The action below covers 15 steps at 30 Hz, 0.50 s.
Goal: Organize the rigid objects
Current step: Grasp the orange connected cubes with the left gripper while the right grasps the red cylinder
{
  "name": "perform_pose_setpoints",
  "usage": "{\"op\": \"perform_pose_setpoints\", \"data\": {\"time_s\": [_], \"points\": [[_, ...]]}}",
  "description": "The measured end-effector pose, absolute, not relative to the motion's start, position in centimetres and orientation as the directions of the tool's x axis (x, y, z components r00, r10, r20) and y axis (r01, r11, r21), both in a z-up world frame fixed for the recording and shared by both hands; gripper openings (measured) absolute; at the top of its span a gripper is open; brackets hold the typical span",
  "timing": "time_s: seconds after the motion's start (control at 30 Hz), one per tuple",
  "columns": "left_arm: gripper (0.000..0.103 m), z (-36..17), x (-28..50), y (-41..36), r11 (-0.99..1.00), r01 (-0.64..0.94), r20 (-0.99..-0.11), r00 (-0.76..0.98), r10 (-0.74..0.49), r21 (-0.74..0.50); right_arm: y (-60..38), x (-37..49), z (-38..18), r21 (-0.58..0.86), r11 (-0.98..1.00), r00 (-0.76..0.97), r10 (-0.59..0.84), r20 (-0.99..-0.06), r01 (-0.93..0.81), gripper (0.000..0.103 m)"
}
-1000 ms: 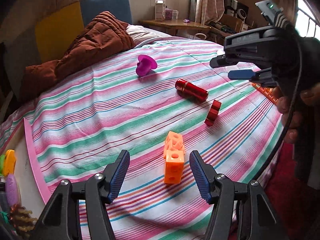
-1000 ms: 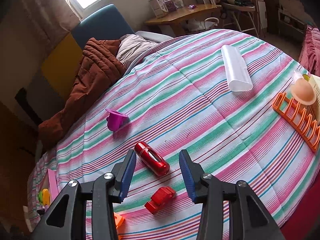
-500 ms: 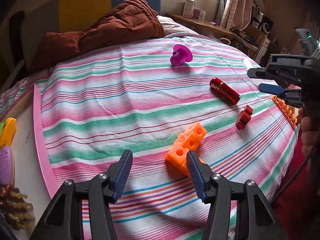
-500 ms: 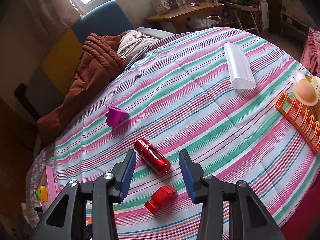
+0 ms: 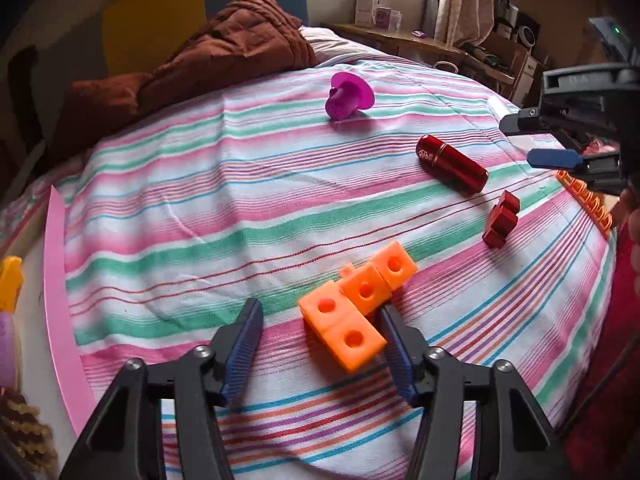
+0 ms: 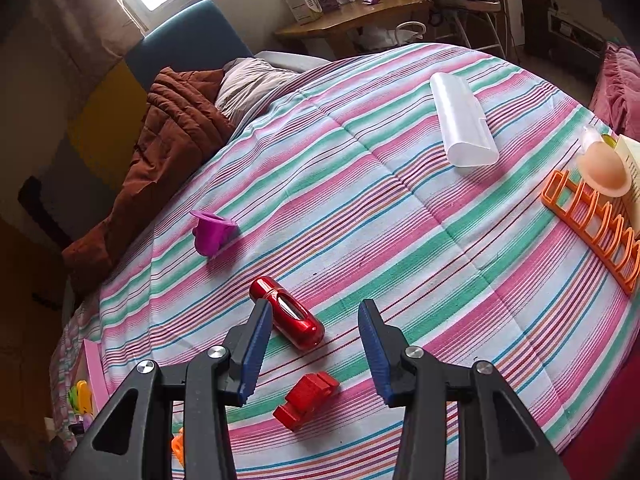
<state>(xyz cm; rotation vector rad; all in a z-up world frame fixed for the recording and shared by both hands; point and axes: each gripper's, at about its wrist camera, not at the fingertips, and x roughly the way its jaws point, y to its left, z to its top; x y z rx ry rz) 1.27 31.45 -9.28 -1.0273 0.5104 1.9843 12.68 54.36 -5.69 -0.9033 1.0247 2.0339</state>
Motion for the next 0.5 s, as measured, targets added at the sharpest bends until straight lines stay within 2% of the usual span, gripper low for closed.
{"op": "perform_pose_setpoints", "data": {"time_s": [0.07,0.13,0.37,0.5], "points": [[0.04,-9.4,1.4,31.1,-0.571,-0.821,-0.796,-0.336,0.504,-0.014,54.6,12.8,-5.9,0.389,-0.45,-0.531,0.246,-0.811,-0.804,0.045],[0.036,-9.5,1.4,30.9,-0.57,-0.822,-0.784,-0.351,0.512,-0.003,54.8,12.8,-6.2,0.407,-0.436,-0.537,0.228,-0.812,-0.802,0.045],[0.034,-9.9,1.4,30.6,-0.56,-0.829,-0.753,-0.367,0.546,-0.002,55.3,13.3,-7.0,0.435,-0.39,-0.537,0.206,-0.818,-0.812,0.045],[0.034,-10.1,1.4,30.5,-0.558,-0.83,-0.743,-0.369,0.558,-0.007,54.7,12.4,-7.1,0.414,-0.433,-0.528,0.184,-0.829,-0.801,0.045]]}}
